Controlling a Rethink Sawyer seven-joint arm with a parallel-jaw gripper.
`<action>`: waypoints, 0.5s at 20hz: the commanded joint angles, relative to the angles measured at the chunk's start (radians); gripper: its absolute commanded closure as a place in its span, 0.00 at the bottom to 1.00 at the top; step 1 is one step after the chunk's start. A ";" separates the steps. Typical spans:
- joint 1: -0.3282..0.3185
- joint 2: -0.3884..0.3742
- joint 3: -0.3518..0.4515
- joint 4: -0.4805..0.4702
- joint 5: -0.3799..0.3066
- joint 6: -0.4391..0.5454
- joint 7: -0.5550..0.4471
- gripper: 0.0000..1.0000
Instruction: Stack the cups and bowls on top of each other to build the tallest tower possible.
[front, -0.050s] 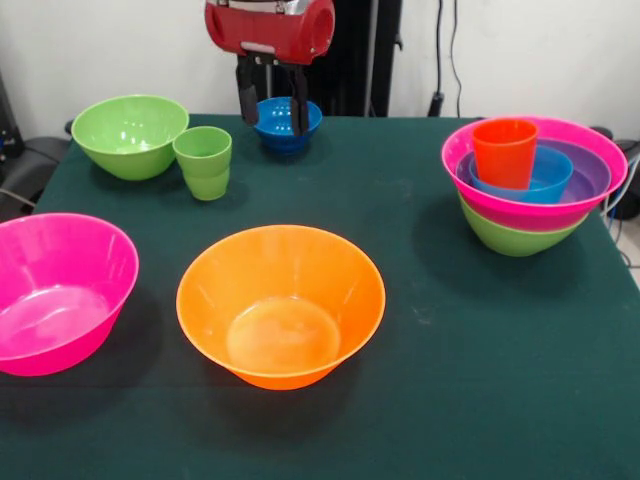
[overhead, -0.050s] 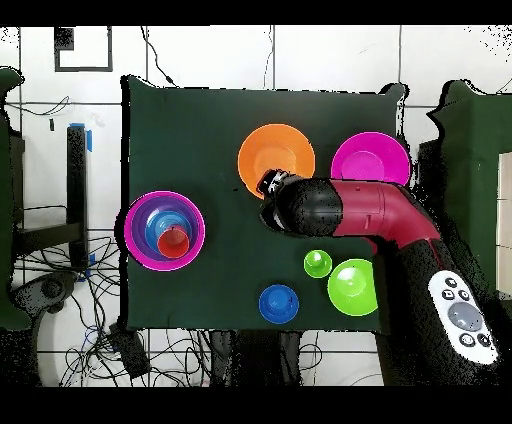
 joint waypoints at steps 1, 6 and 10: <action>0.004 -0.008 -0.046 0.099 0.019 0.130 -0.015 0.00; 0.002 -0.013 -0.051 0.103 0.021 0.130 -0.017 0.00; 0.006 -0.011 -0.071 0.117 0.027 0.120 0.015 0.00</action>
